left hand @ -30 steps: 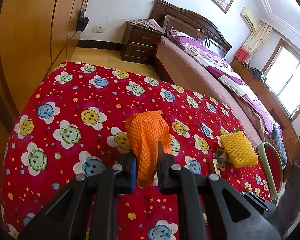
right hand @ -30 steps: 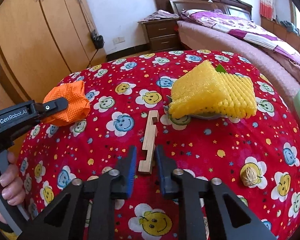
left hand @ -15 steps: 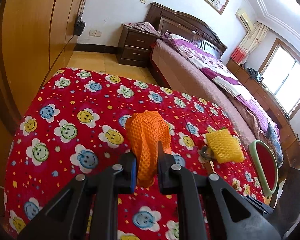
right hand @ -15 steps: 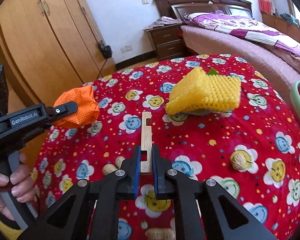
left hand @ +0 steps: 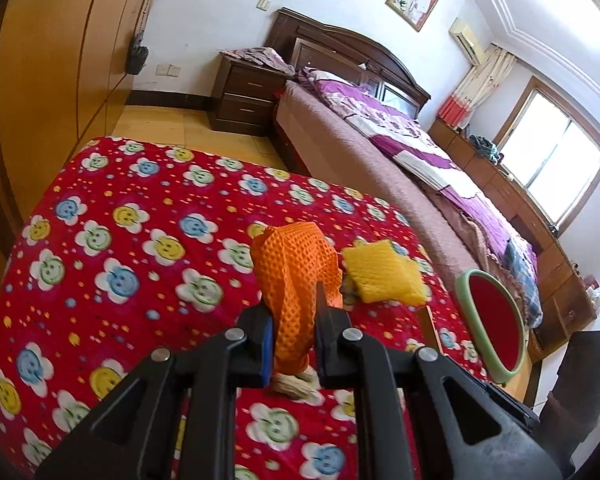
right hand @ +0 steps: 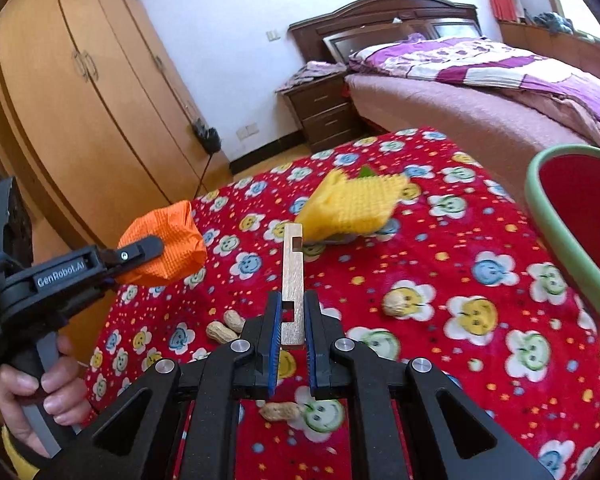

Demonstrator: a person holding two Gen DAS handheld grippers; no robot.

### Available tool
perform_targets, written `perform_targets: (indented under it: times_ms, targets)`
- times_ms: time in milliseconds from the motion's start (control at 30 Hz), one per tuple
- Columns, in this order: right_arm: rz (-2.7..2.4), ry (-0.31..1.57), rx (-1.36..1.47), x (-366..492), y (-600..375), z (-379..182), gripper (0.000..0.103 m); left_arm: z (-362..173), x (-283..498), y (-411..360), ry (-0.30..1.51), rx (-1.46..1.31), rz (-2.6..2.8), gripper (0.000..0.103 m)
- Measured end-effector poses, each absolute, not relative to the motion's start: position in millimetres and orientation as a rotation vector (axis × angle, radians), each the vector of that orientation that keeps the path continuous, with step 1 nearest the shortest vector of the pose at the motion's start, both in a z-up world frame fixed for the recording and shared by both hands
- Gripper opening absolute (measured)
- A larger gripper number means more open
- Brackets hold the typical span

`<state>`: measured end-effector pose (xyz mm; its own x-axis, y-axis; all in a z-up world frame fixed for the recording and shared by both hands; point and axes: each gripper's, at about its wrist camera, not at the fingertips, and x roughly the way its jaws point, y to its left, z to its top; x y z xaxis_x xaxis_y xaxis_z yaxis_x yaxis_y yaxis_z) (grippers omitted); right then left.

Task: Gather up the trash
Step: 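Grasp the orange foam net with the left tool while the right tool grasps the wooden stick, then carry the orange net with the left tool and wooden stick with the right tool over the bucket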

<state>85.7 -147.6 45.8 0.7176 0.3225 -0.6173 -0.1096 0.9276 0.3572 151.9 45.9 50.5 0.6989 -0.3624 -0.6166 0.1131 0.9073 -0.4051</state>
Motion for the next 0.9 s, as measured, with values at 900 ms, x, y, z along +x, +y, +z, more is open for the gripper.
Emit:
perform_targets:
  times_ms: [900]
  targets:
    - [0.111,0.599,0.444,38,-252,66,0.010,69,135,-52,0.773,-0.294,-0.424,0.015]
